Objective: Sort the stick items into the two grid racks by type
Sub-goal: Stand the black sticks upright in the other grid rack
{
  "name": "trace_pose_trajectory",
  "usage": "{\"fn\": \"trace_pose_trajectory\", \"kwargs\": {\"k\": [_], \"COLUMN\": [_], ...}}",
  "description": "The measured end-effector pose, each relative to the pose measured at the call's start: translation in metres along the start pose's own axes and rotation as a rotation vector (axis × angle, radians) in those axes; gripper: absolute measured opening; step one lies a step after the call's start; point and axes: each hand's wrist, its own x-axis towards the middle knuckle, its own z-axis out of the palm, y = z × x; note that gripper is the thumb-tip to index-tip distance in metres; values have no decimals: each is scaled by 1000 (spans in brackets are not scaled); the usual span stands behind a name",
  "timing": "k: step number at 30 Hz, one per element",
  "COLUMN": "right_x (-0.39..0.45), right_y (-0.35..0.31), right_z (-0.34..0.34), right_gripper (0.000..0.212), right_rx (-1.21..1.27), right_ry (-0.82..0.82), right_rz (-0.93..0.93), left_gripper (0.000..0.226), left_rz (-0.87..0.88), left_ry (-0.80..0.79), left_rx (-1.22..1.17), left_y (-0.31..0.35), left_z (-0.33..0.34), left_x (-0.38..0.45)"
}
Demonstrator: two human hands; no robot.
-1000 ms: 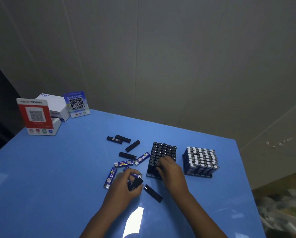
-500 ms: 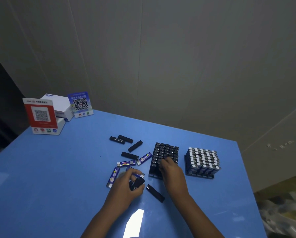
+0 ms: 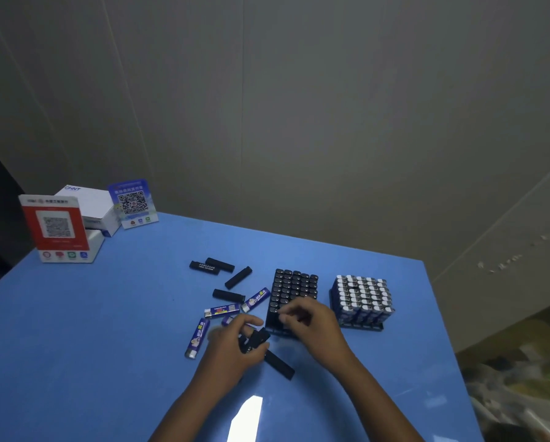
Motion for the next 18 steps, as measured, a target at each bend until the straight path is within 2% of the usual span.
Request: {"fn": "trace_pose_trajectory", "kwargs": {"k": [2, 4, 7, 11, 18], "right_x": [-7, -15, -24, -30, -33], "right_y": [-12, -19, -21, -16, -15], "right_z": [-8, -13, -16, -24, -36], "right_gripper": [5, 7, 15, 16, 11], "right_rx": [129, 123, 47, 28, 176], "right_ry": [-90, -140, -123, -120, -221], "right_rz": [21, 6, -14, 21, 87], "left_gripper": [32, 30, 26, 31, 33], "left_rz": [10, 20, 37, 60, 79], "left_ry": [-14, -35, -76, -133, -147], "left_rx": [9, 18, 21, 35, 40], "left_y": [3, 7, 13, 19, 22], "left_z": [7, 15, 27, 37, 38], "left_x": [4, 8, 11, 11, 4]}}
